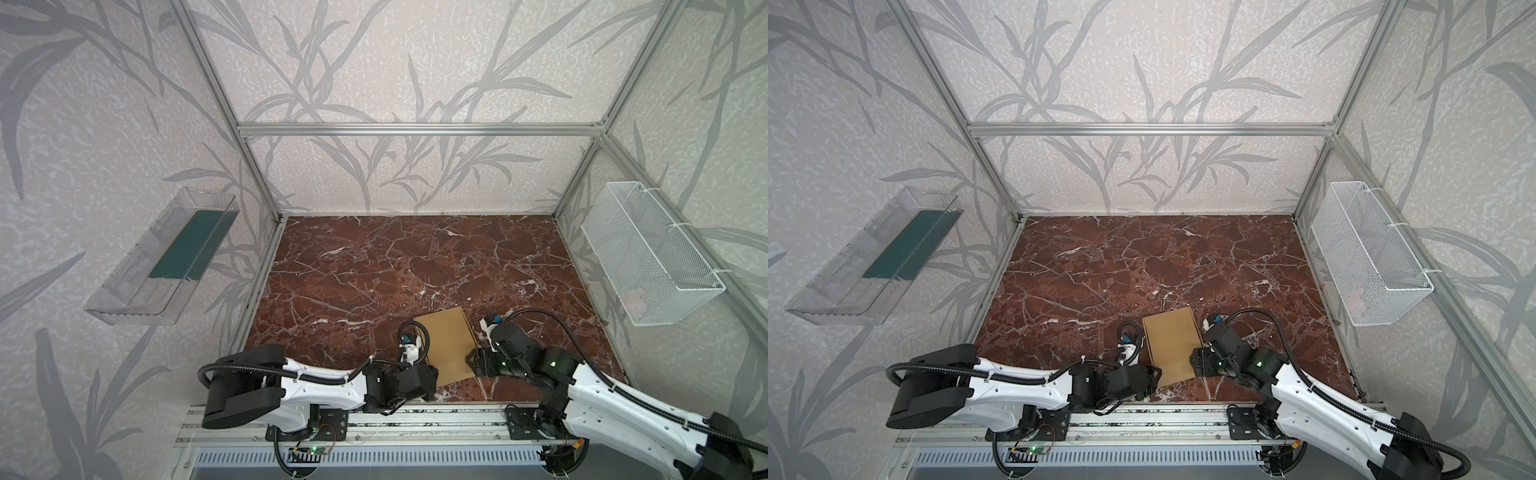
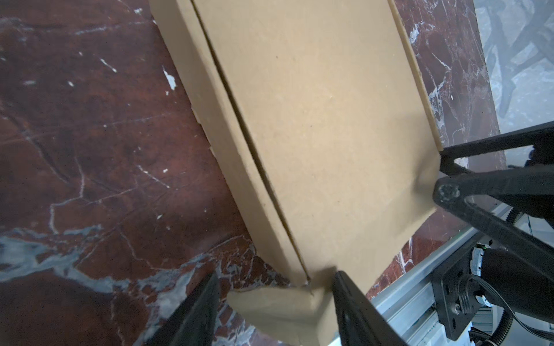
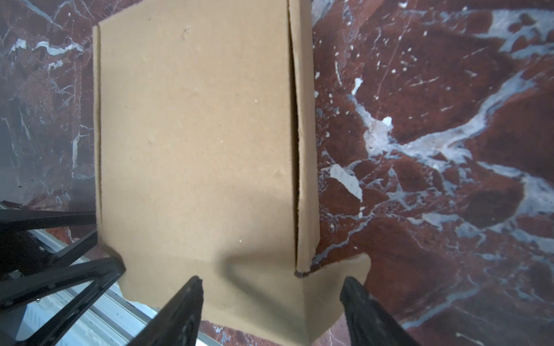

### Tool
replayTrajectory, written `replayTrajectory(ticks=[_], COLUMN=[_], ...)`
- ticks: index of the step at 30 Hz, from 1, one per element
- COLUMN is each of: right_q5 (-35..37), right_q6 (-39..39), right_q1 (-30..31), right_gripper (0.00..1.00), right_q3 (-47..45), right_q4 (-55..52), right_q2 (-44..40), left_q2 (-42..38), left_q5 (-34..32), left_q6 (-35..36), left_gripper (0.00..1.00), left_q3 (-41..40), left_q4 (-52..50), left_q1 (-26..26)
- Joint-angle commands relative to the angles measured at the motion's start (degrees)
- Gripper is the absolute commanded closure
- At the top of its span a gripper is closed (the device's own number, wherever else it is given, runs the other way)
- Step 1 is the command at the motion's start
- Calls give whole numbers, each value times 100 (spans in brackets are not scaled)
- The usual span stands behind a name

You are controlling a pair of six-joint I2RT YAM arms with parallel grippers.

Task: Assemble paper box
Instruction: Fold and tuck the lid into the gap.

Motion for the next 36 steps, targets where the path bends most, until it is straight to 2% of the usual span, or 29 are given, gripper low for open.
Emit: replayTrajectory(ticks=[1,9,14,25,36], right_q5=[-63,213,83,-287,-415], right_q6=[-75,-219,-284,-244,-158], right_q1=[33,33,33,33,33], right_gripper=[27,24,22,22,29], right_q3=[-93,-32,-70,-215,-192], right_q4=[112,-81,149,502,494], right_q2=[39,52,260,128,41], left_q2=[71,86,249,172,152], left_q5=[-75,-154,-130,-178,-184], left_q6=[-123,-170,-136,-102,-25], left_gripper=[38,38,38,38,38], left_q3=[122,131,184,156,174], left_q4=[88,-41,163,400,450], left_q1=[-45,-152,-191,-201,-203])
